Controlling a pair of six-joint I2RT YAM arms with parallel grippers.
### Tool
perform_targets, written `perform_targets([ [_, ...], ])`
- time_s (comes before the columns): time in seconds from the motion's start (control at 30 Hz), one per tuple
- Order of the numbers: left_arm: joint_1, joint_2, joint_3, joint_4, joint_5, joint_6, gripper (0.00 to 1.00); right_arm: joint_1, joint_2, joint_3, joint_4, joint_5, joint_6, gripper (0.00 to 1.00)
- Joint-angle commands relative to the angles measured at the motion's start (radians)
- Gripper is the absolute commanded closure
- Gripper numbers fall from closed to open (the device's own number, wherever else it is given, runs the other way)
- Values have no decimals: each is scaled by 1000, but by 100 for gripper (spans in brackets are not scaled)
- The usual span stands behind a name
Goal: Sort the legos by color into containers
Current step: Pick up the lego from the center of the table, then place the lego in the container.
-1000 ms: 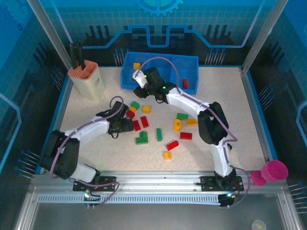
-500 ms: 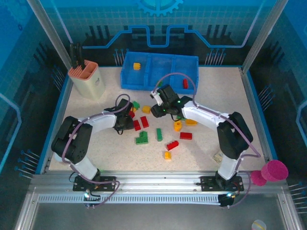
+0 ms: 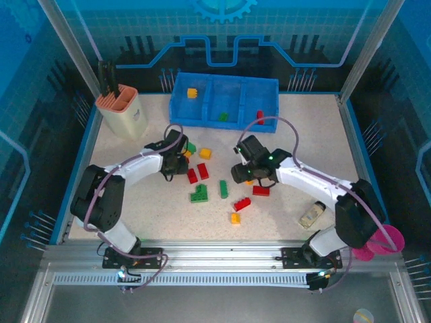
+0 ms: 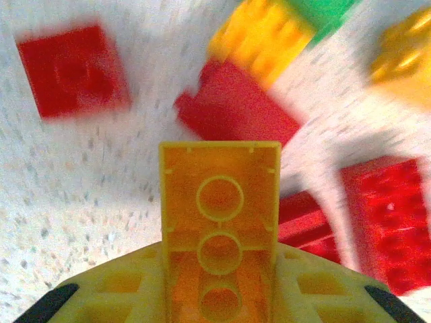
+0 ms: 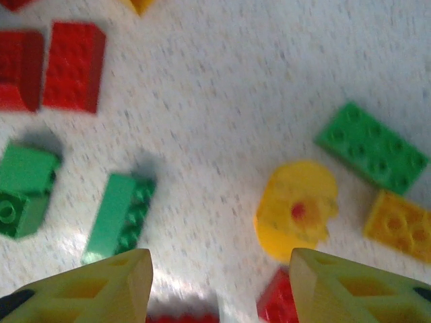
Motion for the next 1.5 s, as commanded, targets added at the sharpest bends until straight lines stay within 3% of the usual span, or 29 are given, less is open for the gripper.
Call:
perform_targets([
  [0.0, 1, -44, 131, -61, -20, 89, 74, 19, -93, -47, -140, 83, 130, 42],
  [0.13, 1, 4, 283, -68, -40, 155, 74, 7, -195, -96, -244, 149, 274, 41],
  [0.23, 7, 70, 377, -31, -66, 200, 74, -83, -218, -106, -271, 46, 341, 33],
  [0.43, 21, 281, 611, 45, -90, 290, 74, -152, -227, -115, -308, 15, 357, 24],
  [0.57, 55, 415, 745, 59, -119, 292, 74, -166, -233, -154, -271, -18, 373, 19],
  [0.87, 85, 637, 1023, 13, -118, 311, 71, -201, -230, -235, -159, -60, 429, 18],
  [1.23, 112, 760, 1182, -36, -90, 317, 49, -168, -66, -170, -106, -69, 396, 8],
  [1.47, 113, 731, 1173, -35, -56, 313, 43, -147, 44, -120, -70, -60, 382, 9],
])
